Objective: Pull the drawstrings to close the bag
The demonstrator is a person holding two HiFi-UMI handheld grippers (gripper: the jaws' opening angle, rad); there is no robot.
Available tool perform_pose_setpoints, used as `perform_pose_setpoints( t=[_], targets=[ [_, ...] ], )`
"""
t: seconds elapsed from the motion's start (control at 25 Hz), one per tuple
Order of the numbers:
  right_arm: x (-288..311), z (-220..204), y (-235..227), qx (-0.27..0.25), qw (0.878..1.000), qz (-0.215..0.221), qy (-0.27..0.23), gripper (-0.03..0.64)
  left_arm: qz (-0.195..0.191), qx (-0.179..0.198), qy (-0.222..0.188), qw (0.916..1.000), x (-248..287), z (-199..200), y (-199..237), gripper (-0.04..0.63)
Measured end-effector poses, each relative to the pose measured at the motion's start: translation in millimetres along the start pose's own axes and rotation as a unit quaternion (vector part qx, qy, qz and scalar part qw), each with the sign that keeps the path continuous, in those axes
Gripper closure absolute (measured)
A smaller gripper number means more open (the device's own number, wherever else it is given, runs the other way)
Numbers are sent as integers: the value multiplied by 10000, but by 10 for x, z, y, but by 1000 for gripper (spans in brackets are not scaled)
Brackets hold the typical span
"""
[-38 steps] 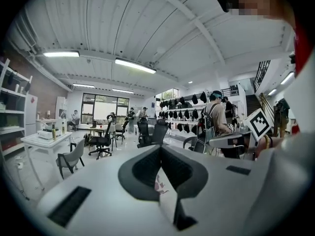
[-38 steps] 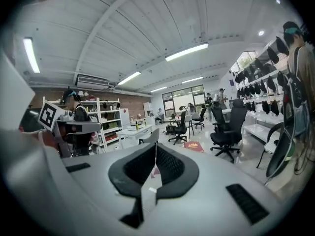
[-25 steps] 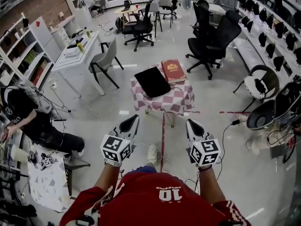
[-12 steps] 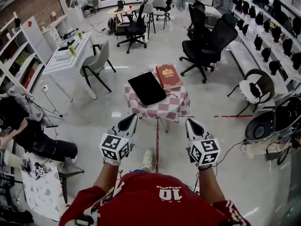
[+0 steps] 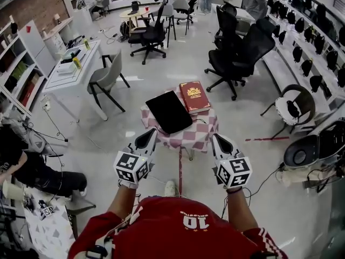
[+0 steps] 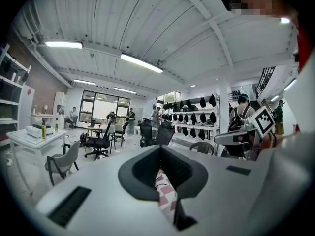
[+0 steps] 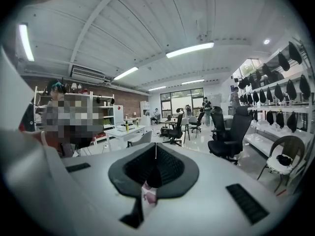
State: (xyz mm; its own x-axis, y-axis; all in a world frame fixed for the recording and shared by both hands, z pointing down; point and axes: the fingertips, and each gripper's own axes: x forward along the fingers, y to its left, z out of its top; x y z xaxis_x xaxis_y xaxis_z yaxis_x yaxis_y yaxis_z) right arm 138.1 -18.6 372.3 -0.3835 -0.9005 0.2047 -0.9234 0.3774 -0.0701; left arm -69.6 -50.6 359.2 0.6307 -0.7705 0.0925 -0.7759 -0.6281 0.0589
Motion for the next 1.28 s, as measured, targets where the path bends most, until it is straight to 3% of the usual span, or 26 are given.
perform_pose_setpoints(
  t=[0.6,0.76,1.0,1.28],
  targets=[
    [853,183,-172,-68,9993,-320,-155,598,-50,350,130,9993,643,67,703,588],
    [983,219,-130,-65,9994,-263,-205,598,-202,498,221,9983,696,56,767,586],
    [1079,262,-107,-108,9990,-358,-234,597,-494,401,109,9979,747,83,804,576],
    [1157,240,-89,-111,9990,-411,-111,518,-652,291,-64,9974,803,81,902,514]
  ],
)
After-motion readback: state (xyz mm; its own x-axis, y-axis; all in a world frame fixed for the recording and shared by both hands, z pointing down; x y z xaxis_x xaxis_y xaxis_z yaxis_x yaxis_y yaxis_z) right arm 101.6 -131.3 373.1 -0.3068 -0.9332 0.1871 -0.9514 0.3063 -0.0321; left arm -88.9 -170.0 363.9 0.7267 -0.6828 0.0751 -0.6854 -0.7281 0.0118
